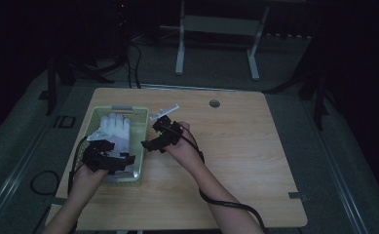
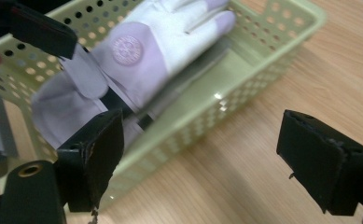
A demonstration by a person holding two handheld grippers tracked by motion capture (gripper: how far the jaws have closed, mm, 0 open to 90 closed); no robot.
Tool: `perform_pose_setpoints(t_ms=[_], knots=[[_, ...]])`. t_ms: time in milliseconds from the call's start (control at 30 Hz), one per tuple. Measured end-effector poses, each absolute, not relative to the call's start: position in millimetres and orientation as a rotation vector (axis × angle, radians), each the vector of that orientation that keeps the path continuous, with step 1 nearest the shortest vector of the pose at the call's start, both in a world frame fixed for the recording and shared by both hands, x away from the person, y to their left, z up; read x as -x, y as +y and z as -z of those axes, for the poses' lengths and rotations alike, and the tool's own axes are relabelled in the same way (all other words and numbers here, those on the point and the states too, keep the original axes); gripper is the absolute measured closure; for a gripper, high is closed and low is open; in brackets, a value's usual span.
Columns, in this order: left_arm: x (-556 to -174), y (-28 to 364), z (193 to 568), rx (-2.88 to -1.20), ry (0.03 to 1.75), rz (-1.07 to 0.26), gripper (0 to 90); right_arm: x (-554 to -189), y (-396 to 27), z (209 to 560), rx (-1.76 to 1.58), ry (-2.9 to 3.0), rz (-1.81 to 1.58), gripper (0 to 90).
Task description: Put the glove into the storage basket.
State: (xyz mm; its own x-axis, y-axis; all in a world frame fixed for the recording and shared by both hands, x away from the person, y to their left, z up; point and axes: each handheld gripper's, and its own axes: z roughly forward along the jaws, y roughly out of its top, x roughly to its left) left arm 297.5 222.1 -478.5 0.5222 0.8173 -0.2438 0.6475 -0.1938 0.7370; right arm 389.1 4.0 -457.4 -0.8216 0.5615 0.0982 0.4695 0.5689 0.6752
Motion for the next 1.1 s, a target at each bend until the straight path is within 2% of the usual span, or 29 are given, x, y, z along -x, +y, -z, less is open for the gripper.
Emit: perform_pose_setpoints(t_ms=[133,400,967,1100], knots=[[-295,213,476,-1.895,1.177,-0.227,0.7,-389,-11,458,-0.890,2.653,-1.099,14.7],[-292,182,478,-1.940,1.117,-0.264,0.7,-388,-35,469,-0.891,2.651,-1.071,14.2],[-288,129,492,-1.984,1.008,-0.182,0.7,-384,-94,492,-0.936,2.619,-1.046,14.1],[-286,117,498,-1.985,0.919,-0.143,0.6,-384,-106,499,-0.952,2.620,-1.045,14.0]])
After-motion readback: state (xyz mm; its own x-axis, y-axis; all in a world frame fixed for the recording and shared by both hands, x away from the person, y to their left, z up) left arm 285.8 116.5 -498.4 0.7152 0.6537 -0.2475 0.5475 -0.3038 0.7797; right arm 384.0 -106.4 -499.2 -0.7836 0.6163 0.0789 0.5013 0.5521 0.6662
